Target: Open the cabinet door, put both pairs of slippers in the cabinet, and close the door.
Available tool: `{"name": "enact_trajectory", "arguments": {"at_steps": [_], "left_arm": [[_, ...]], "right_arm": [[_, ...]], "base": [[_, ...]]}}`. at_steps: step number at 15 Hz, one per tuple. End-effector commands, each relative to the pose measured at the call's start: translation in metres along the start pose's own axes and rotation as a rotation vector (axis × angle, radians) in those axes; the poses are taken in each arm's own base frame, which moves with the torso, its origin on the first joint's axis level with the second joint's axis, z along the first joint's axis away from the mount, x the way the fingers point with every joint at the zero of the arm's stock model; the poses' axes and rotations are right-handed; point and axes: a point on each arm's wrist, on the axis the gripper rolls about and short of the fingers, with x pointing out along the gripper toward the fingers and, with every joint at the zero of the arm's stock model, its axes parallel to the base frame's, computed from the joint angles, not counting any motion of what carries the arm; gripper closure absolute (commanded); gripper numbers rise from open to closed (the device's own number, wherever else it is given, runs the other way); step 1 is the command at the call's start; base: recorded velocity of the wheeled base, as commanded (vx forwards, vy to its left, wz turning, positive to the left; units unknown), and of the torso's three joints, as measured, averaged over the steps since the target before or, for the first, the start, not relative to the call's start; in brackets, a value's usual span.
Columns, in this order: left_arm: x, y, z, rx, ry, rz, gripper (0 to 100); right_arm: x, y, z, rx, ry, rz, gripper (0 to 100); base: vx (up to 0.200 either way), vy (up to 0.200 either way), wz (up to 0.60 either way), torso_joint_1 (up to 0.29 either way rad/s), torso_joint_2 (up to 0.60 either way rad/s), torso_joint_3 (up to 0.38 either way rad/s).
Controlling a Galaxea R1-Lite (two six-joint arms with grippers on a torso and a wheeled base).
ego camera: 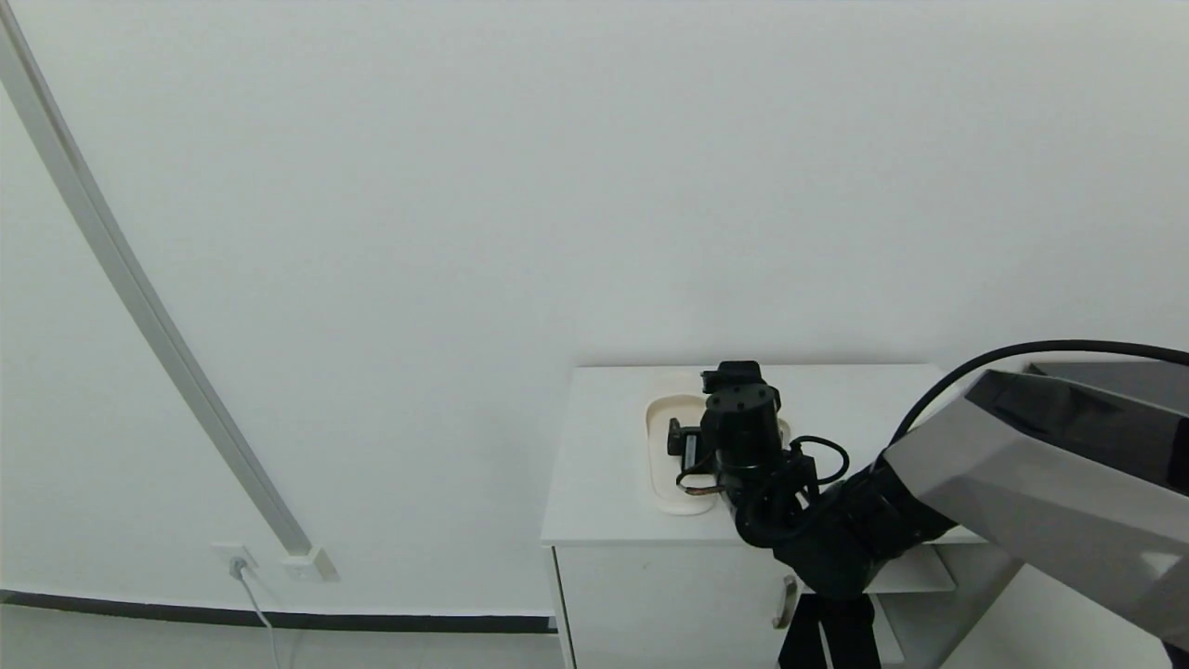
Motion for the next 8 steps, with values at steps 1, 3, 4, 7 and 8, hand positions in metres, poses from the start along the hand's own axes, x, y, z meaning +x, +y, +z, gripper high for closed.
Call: {"name": "enact_trajectory", "arguments": {"at_steps": [1,3,4,7,8], "left_arm": [[0.000,0.000,0.000,0.000,0.000,0.001,100],[0.000,0.000,0.000,0.000,-0.001,0.001,100],[0.000,0.000,0.000,0.000,0.000,-0.001,100],[0.000,0.000,0.000,0.000,-0.001,0.001,100],[0.000,0.000,0.000,-0.001,0.000,0.001,100]], "right_arm": [[0.020,-0.001,-0.011,-0.013,0.003,-0.023,0],[0.034,0.000,-0.006,0.004,-0.024,-0.033,0],[0.039,-0.002,-0.006,0.000,-0.025,-0.039,0],[0.050,-0.003,-0.007,-0.005,-0.033,-0.040,0],[0.050,-0.003,-0.008,-0.005,-0.033,-0.040,0]], "base": [[0.000,0.000,0.00,0.000,0.00,0.000],[0.000,0.000,0.00,0.000,0.00,0.000],[0.000,0.000,0.00,0.000,0.00,0.000],[0.000,0.000,0.00,0.000,0.00,0.000],[0.000,0.000,0.00,0.000,0.00,0.000]]}}
